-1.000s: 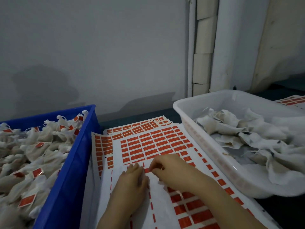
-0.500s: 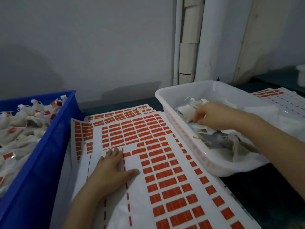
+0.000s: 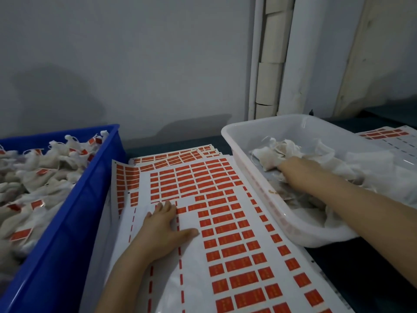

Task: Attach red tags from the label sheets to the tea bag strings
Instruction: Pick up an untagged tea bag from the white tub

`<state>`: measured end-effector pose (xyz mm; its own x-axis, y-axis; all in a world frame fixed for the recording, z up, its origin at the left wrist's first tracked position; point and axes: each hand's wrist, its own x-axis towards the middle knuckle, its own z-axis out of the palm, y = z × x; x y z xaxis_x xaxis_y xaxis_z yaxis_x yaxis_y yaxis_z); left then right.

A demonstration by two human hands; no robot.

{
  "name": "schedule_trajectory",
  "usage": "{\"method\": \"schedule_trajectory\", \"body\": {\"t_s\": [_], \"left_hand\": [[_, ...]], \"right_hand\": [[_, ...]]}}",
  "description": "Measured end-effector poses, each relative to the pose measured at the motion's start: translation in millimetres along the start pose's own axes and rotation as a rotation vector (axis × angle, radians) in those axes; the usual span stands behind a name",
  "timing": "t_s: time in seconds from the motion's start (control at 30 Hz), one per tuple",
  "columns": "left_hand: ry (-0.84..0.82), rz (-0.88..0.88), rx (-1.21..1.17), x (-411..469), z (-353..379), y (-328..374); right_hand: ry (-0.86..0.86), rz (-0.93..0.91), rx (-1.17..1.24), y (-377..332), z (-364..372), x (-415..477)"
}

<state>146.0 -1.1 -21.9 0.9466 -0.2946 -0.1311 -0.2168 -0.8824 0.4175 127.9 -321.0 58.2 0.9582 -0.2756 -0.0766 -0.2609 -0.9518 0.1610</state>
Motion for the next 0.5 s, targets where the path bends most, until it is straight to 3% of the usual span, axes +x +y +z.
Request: {"method": "schedule_trajectory", "body": {"t_s": [0.1, 0.3, 0.4, 0.5], "left_hand": [[-0.012, 0.007, 0.036, 1.6, 3.1, 4.4], [-0.026, -0.002, 0.106, 12.4, 4.3, 11.8], [0.022, -0.013, 0.011, 17.1, 3.9, 13.6], [0.181, 0.018, -0.174, 12.3, 8.2, 14.1]], "right_hand": [[0.143, 0.014, -0.011, -1.9, -11.7, -4.7], [0.328, -0.036, 0.448, -15.6, -60.4, -20.6], [0.473, -0.099, 0.592, -34.0, -83.1, -32.3], [0.564, -0.141, 0.766, -56.7, -95.3, -43.6]]}}
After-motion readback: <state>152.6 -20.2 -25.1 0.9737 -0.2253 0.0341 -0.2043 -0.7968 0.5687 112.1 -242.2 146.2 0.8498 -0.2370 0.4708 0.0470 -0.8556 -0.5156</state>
